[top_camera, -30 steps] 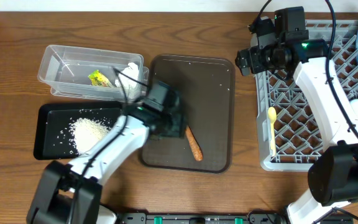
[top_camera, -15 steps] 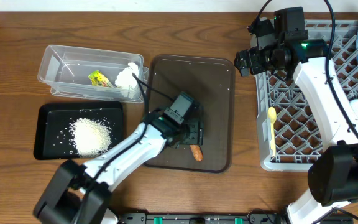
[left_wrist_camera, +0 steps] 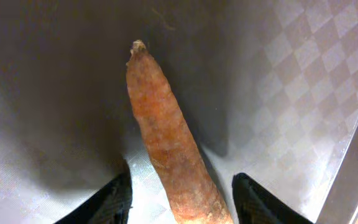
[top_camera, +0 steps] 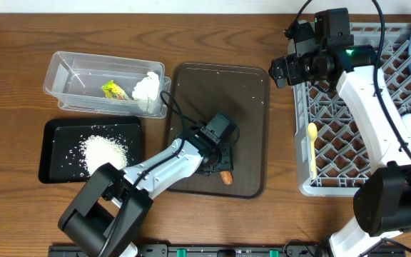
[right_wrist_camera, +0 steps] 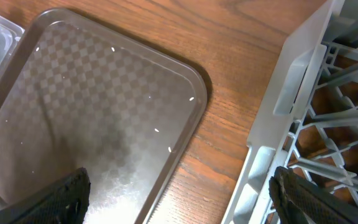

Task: Sort waste into correct bins and load items into the dishwasher rack
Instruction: 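Reach left gripper to carrot on brown tray and grasp it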

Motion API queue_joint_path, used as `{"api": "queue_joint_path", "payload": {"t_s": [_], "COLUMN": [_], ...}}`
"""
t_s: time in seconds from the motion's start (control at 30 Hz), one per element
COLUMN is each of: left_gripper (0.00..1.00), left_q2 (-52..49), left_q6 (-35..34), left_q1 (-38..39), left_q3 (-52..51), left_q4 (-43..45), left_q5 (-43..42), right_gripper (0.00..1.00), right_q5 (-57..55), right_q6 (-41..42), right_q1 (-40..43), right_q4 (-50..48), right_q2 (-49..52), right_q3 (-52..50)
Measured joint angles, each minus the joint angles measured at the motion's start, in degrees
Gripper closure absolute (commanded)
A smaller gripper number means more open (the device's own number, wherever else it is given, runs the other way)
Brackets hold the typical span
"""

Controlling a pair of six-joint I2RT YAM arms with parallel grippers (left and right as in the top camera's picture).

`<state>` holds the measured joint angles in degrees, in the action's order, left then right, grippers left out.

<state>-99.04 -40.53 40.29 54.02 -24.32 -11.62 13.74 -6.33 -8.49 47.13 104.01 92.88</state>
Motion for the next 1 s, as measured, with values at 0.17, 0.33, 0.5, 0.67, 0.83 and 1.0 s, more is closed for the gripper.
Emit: {"api": "queue_joint_path", "payload": {"t_s": [0.17,0.33,0.5,0.67,0.83,1.0], "left_gripper": [0.6,0.65,0.69,0.8,0.85,0.91], "left_q2": [0.0,0.0,0.0,0.0,0.0,0.0], "left_q6": [-0.44,-0.37,-0.22,-0.31,-0.13,-0.15], "left_q1": [0.0,0.0,0.0,-0.85,-2.97,-5.09], "left_q3": [0.0,0.0,0.0,0.0,0.0,0.0], "left_q4": [-0.04,0.07,0.87,1.29,1.66,1.88], "left_q5": [0.0,0.0,0.02,-0.2,-1.11,-1.77], "right_gripper": [0.09,0.09,0.1,0.11,0.12,0.11], "right_q5": [0.0,0.0,0.02,0.0,0.0,0.02], "right_q6": [0.0,0.0,0.0,0.0,0.0,0.0], "right_q1": [0.0,0.0,0.0,0.0,0.0,0.0], "right_q4": [-0.02,-0.02,0.0,0.26,0.26,0.26], "right_q2": [0.0,0.0,0.0,0.0,0.0,0.0], "right_q3": [0.0,0.0,0.0,0.0,0.0,0.0]}}
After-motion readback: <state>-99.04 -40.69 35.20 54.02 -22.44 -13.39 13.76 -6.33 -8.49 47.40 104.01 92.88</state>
